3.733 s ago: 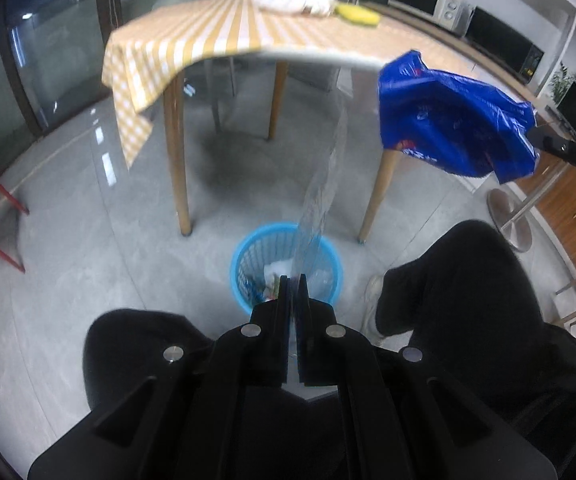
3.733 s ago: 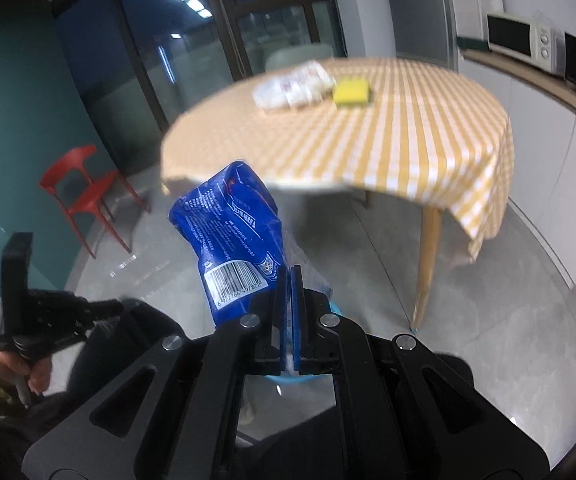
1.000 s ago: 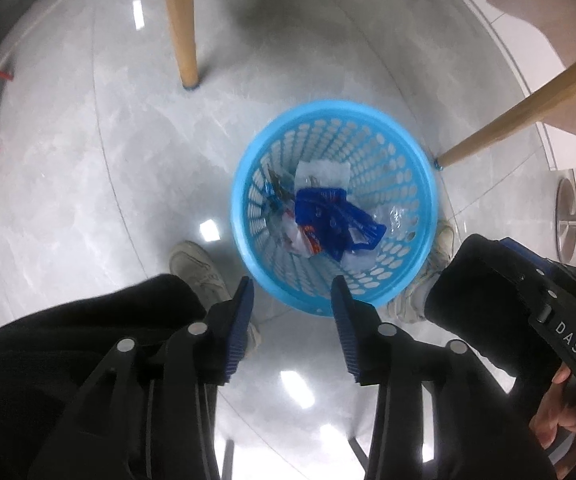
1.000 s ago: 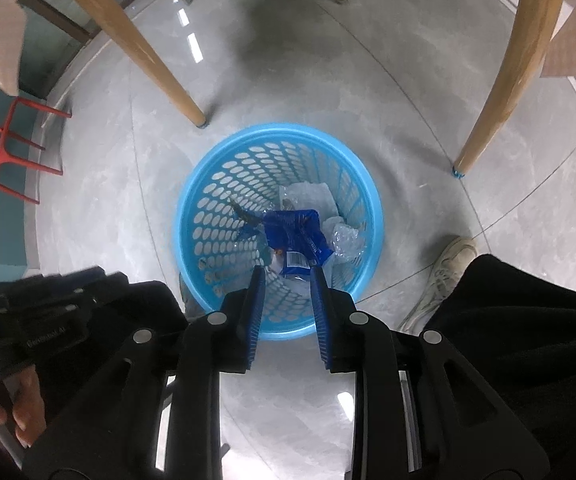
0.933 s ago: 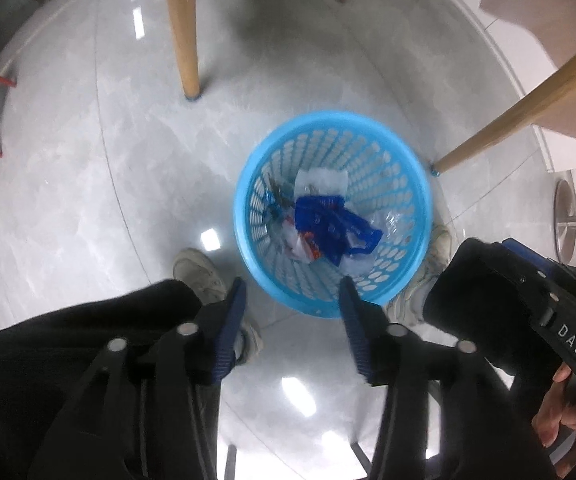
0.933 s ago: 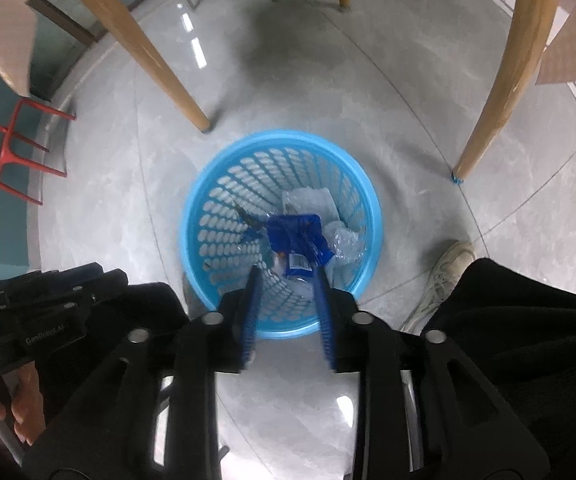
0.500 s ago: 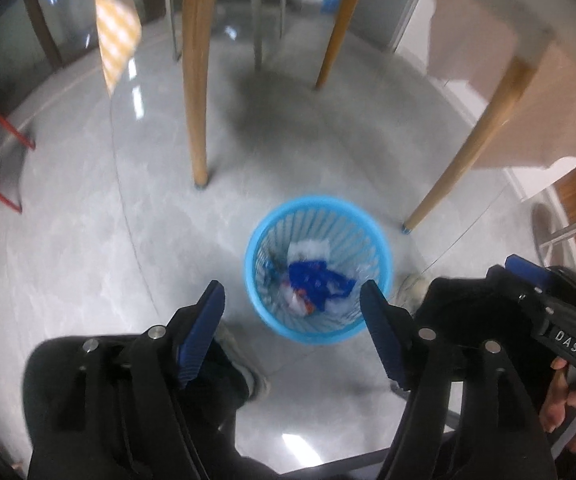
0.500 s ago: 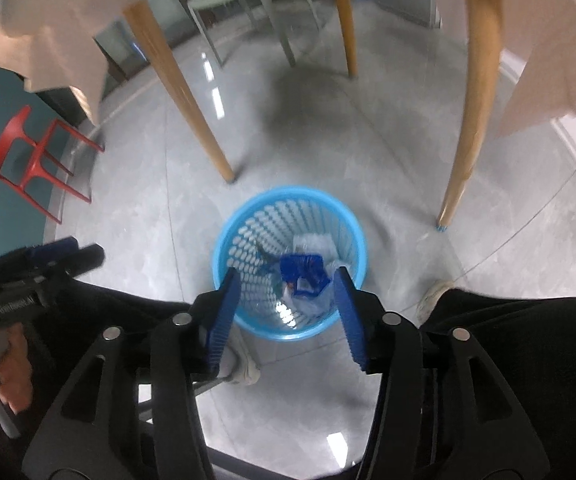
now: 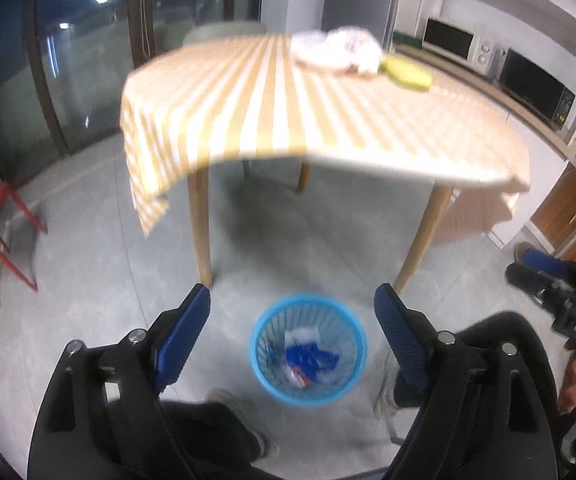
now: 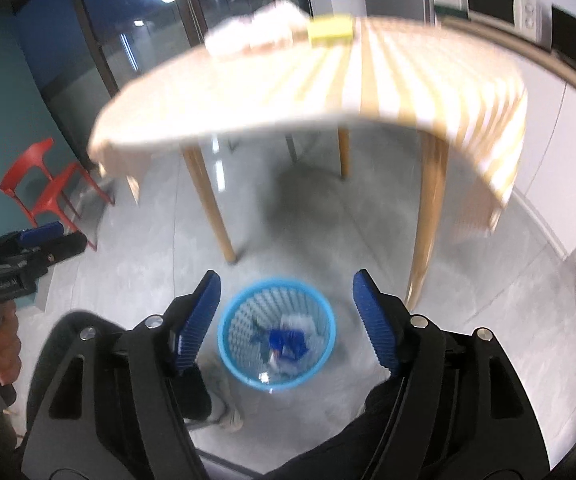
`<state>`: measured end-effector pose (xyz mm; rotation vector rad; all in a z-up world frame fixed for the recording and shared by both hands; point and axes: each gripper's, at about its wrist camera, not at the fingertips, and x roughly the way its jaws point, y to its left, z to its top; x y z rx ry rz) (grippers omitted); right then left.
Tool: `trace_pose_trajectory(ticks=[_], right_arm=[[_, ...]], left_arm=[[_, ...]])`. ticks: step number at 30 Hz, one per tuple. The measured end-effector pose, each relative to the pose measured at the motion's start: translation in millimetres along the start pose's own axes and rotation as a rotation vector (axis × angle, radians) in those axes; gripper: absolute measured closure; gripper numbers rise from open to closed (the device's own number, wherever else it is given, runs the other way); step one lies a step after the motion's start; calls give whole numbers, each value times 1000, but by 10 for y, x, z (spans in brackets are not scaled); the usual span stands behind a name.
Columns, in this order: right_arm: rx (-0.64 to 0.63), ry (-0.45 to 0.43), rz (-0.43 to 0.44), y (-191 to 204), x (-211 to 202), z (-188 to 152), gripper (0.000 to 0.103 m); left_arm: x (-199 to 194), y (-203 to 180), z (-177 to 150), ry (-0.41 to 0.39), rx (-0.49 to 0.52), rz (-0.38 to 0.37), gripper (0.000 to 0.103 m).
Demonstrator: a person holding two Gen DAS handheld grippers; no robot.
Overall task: Collect trash
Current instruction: 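Raise both grippers back toward the white bag and sponge on the table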
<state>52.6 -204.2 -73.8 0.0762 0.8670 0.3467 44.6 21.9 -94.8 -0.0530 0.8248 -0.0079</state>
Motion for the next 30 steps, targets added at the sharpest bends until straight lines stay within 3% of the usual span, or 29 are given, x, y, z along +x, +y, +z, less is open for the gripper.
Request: trace_pose_trajectory(ticks=[11, 15, 21, 30], right_arm=[[-30, -156, -41, -60, -284, 879, 22], [-23, -175, -48, -153, -246, 1171, 18], [-15, -192, -77, -254, -119, 1562, 13], [0, -100, -86, -374, 440, 2113, 9]], left_arm=[[-292, -65, 715, -163, -17, 17, 13], [-266, -72, 974, -187, -30, 7, 12], [-23, -91, 1359, -172, -44, 5, 9], [441, -57, 1866, -134, -63, 25, 6]])
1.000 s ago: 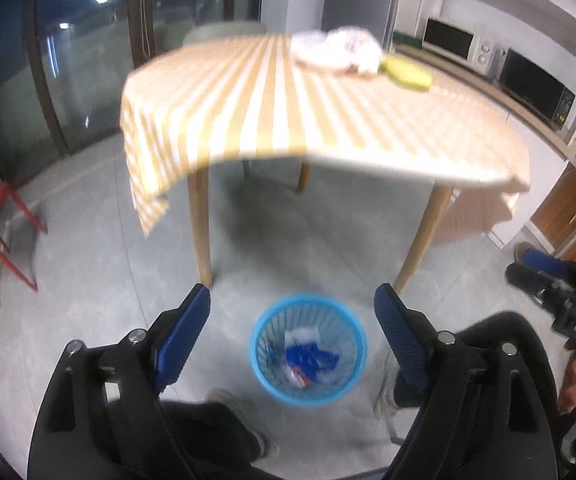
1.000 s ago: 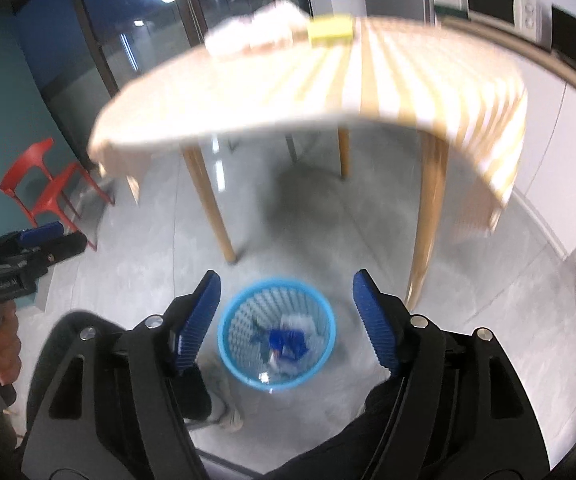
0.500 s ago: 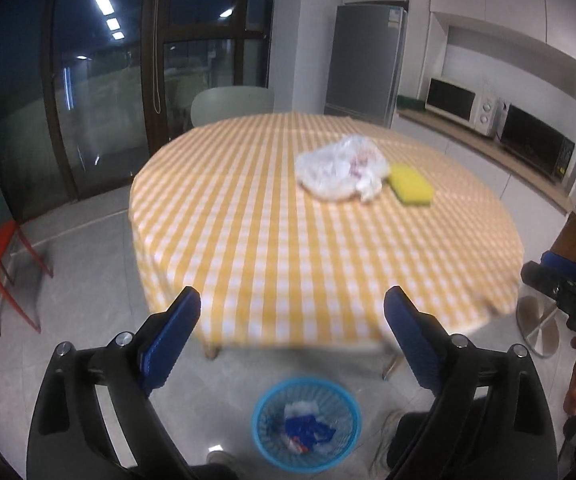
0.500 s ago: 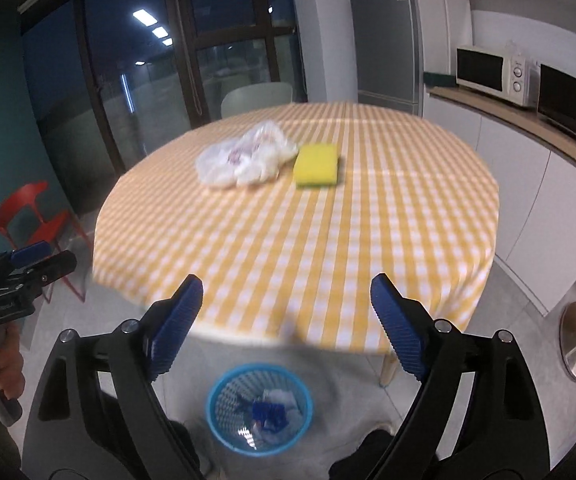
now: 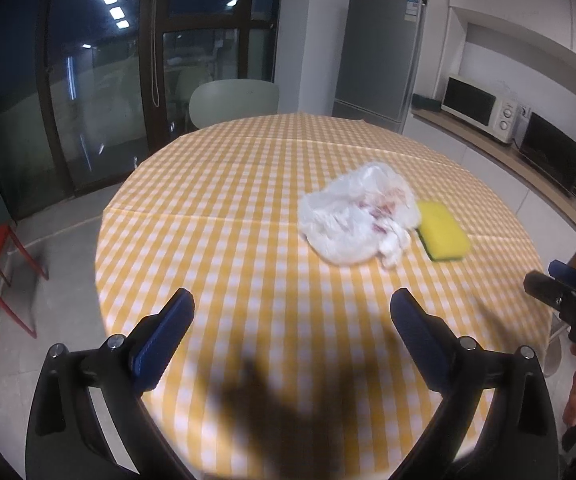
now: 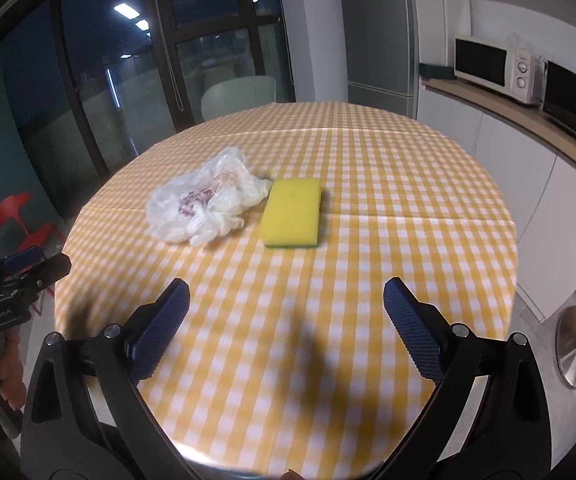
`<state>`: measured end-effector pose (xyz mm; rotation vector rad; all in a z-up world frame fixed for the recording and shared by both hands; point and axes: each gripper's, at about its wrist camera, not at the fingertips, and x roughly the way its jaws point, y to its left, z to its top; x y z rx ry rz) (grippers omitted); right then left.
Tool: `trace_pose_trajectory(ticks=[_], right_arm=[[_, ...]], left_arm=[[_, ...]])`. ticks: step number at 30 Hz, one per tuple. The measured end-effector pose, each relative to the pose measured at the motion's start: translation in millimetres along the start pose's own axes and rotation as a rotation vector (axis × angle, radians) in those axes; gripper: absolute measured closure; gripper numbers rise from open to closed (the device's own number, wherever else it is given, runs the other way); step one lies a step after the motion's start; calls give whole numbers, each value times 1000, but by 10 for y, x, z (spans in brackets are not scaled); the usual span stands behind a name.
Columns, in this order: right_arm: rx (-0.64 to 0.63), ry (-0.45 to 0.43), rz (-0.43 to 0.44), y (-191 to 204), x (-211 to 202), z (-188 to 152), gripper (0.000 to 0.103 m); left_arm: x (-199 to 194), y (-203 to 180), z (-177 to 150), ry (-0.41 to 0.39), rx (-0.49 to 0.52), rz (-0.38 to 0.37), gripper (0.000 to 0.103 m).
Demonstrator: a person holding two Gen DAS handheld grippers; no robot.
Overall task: Collect trash
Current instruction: 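Raise both grippers back toward the white bag and sponge on the table, then grasp the white plastic bag with the left gripper while the right grasps the yellow sponge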
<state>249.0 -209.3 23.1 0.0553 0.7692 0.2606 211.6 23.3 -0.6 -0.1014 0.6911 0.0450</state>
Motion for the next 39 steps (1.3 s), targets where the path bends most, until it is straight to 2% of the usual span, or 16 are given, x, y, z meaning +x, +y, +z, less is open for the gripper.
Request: trace_pose_trajectory(ticks=[5, 16, 21, 22, 26, 27, 28, 30, 31, 33, 34, 35, 39], right_arm=[[-23, 57, -14, 6, 379, 219, 9], [-34, 153, -59, 49, 1011, 364, 10], [-21, 199, -52, 35, 1225, 395, 21], [-18, 205, -49, 26, 1256, 394, 23], [3, 218, -32, -14, 1350, 410, 40], [2, 221, -27, -19, 1364, 418, 48], [0, 221, -27, -20, 1374, 416, 49], [-7, 215, -26, -17, 1373, 415, 51], [-10, 214, -22, -15, 1374, 411, 52], [5, 201, -8, -51, 1344, 401, 56], [8, 192, -4, -61, 1307, 394, 56], [7, 180, -6, -68, 1258, 386, 58], [9, 149, -9, -87, 1072, 350, 60]], left_arm=[[330, 46, 211, 28, -27, 13, 6], [911, -38, 480, 99, -24, 1, 6], [1136, -11, 553, 152, -53, -31, 11], [1170, 7, 559, 157, -65, -37, 16], [1251, 38, 570, 178, -99, -57, 31], [1271, 30, 568, 186, -100, -72, 33], [1296, 9, 573, 191, -100, -81, 38], [1347, -21, 560, 212, -90, -92, 55], [1366, -39, 548, 224, -81, -106, 69], [1346, -61, 536, 221, -83, -116, 80], [1291, -65, 532, 205, -89, -110, 92], [1254, -74, 525, 196, -90, -105, 96], [1021, -70, 507, 150, -105, -113, 98]])
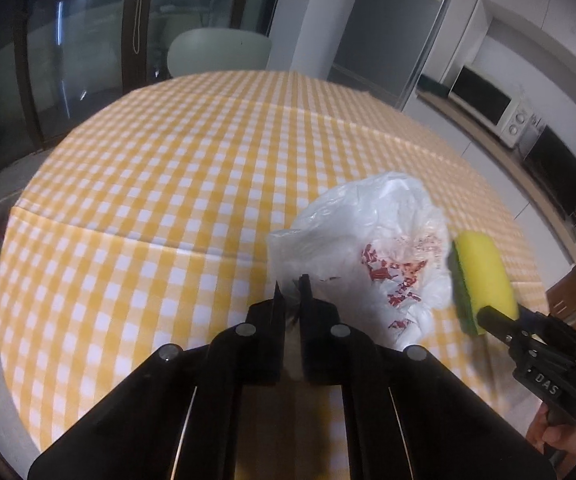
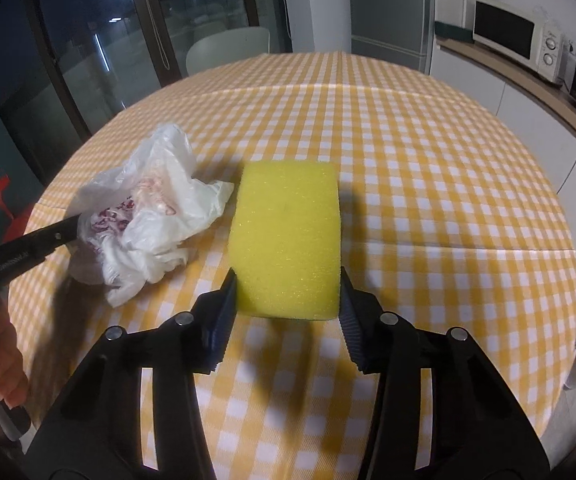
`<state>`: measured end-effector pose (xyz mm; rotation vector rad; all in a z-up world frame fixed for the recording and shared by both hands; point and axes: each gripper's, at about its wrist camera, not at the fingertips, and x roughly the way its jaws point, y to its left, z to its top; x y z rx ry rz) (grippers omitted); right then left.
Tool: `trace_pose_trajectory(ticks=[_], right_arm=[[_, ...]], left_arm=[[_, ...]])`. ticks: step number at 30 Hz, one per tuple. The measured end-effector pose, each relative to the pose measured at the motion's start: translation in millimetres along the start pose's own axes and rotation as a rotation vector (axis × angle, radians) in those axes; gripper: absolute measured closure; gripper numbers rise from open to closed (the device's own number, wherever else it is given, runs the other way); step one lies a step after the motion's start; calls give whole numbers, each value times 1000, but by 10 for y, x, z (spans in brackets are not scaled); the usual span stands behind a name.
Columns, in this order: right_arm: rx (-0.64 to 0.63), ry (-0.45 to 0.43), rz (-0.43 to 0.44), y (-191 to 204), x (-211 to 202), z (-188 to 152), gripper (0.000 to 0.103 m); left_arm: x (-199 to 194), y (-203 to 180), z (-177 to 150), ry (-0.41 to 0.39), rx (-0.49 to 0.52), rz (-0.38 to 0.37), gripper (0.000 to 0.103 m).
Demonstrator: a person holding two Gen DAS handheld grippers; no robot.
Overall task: Collect trash
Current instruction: 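Grasp the white plastic bag with the left gripper while the right grasps the yellow sponge, then carry the white bag and yellow sponge in both grippers over the wastebasket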
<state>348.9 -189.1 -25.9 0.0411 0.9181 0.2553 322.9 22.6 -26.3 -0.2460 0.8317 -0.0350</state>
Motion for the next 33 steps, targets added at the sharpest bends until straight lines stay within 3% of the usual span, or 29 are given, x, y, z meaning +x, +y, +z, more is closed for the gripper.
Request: trace_pose_trajectory(ticks=[17, 33], right_arm=[[-49, -88, 28, 101, -734, -494, 61], [-61, -179, 52, 236, -1466, -1086, 61]], left_arm=[[-1097, -75, -456, -143, 32, -27, 99], [-2100, -187, -1138, -258, 96, -82, 100]])
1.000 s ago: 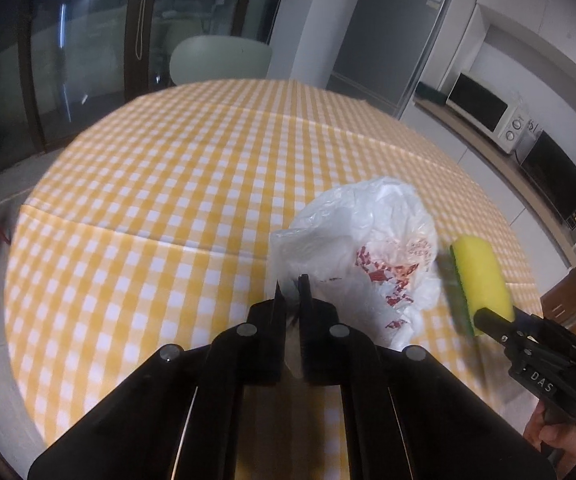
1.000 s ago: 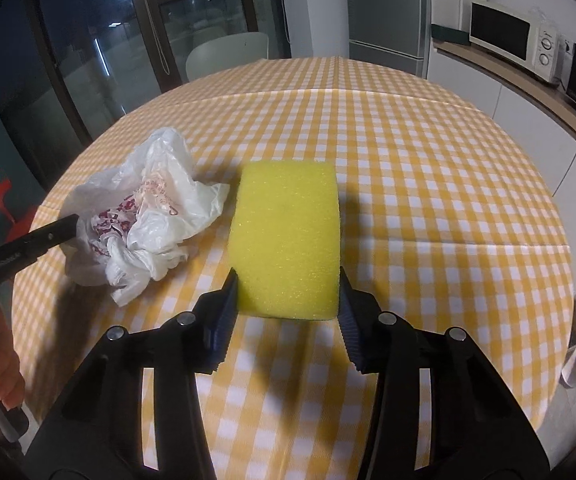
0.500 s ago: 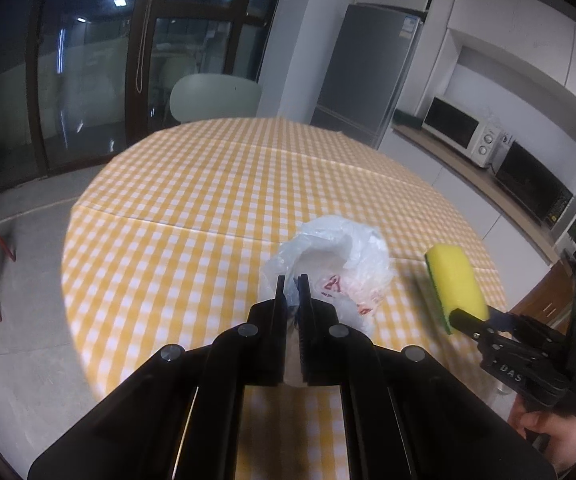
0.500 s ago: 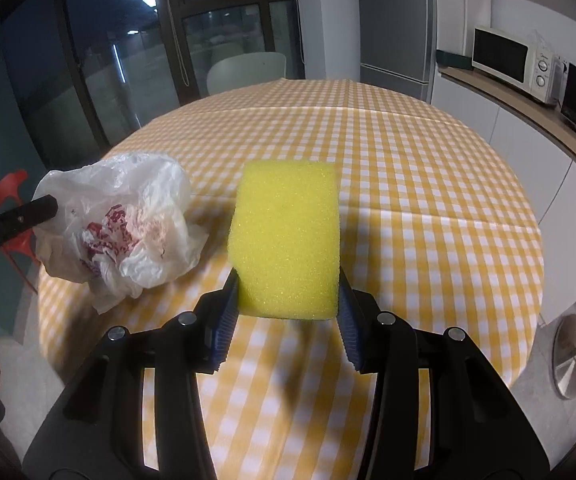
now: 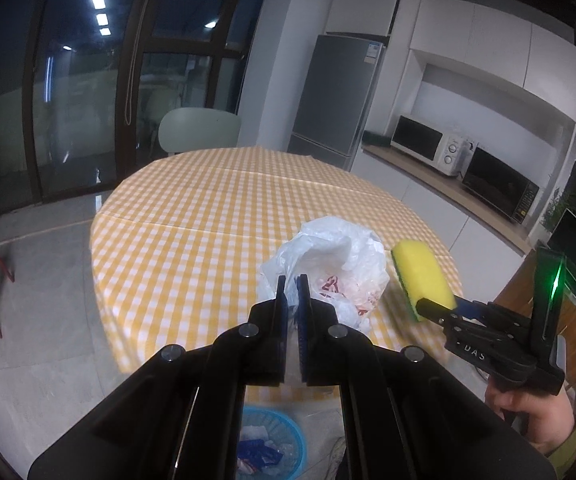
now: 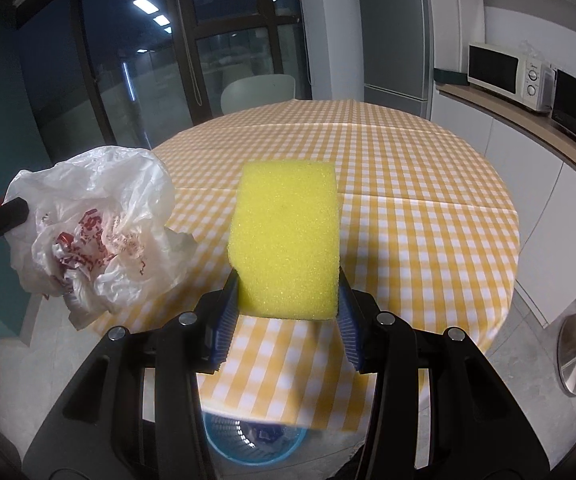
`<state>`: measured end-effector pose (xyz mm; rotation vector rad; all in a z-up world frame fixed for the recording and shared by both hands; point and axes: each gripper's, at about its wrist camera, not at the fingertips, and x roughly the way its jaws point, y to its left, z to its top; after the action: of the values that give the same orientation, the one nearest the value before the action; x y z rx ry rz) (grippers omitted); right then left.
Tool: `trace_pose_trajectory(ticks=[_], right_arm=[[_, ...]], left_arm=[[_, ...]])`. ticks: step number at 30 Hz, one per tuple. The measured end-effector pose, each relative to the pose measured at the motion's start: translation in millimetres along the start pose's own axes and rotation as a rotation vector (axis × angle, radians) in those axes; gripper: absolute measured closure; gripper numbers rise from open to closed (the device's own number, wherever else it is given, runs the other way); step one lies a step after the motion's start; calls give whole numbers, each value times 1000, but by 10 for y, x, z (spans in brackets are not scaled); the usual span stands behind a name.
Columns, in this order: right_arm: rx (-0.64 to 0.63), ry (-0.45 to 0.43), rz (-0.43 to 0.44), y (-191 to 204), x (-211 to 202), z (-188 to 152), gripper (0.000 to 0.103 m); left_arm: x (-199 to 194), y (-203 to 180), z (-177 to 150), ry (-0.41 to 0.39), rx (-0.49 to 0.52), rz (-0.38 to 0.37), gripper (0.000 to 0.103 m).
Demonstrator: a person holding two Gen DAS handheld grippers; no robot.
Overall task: Collect trash
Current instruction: 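Carry the white bag and yellow sponge in both grippers over the wastebasket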
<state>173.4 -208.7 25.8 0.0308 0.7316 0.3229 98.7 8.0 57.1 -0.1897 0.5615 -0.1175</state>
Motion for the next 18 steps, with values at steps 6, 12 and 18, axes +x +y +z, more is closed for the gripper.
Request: trace_pose_trajectory(ticks=[6, 12, 18], right_arm=[[-9, -18, 14, 124, -259, -201, 61], [-20, -17, 33, 230, -476, -485, 61], [-65, 22, 26, 344, -576, -795, 61]], left_arm=[[-278, 4, -245, 0, 18, -1, 100], [-508, 23, -549, 23, 36, 6, 100], [-579, 67, -883, 70, 64, 24, 100]])
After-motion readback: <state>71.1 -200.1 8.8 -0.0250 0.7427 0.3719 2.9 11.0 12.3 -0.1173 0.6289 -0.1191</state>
